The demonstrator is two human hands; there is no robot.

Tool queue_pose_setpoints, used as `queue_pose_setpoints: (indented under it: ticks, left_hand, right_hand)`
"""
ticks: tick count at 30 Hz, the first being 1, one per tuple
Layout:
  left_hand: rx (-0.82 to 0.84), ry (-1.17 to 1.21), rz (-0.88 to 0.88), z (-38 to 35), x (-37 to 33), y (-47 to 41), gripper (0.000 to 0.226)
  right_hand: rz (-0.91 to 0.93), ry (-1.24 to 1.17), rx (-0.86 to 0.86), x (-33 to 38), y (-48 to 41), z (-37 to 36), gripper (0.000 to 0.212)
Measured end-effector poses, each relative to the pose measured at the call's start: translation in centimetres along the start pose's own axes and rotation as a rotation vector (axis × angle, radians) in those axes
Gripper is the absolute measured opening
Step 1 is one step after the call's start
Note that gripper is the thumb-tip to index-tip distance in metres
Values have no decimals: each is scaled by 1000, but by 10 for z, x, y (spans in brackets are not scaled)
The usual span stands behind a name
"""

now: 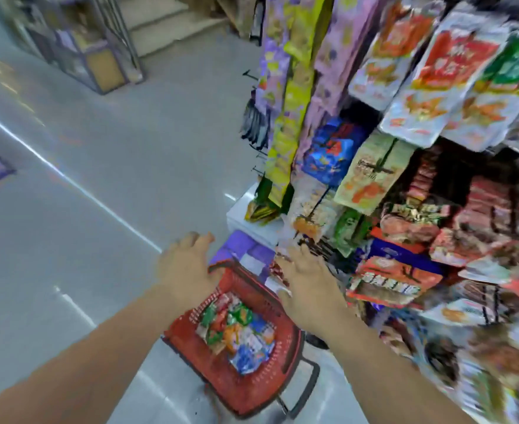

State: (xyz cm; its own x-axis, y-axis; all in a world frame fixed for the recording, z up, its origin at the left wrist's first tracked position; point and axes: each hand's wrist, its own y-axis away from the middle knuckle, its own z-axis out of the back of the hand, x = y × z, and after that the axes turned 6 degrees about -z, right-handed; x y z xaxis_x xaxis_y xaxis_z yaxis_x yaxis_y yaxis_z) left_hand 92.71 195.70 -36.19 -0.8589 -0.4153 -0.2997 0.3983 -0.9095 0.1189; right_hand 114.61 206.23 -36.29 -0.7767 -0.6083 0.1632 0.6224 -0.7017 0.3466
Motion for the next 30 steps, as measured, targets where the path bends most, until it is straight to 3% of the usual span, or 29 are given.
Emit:
queue_pose_setpoints:
  ticks: [7, 15, 20, 23, 28, 30]
  left_hand:
    - [330, -62, 80, -134, 70, -16, 67]
    - [553, -45, 206, -341, 123, -41, 66]
    - [685, -82, 222, -477, 158, -60, 71]
    - [704, -119, 235, -545, 183, -76, 86]
    - [779, -236, 162, -623, 223, -115, 115]
    - [802, -257, 137, -645, 237, -131, 112]
  right_hand:
    - [-141, -105, 326, 5, -59, -158, 67]
    - [-239, -283, 497, -27, -143, -370, 68]
    - [-286, -289, 508, -49, -203, -502, 67]
    - [-263, -234, 517, -57, -241, -566, 67]
    - [-208, -119, 485, -62, -283, -650, 75]
    - [-218, -121, 502, -61, -294, -675, 80]
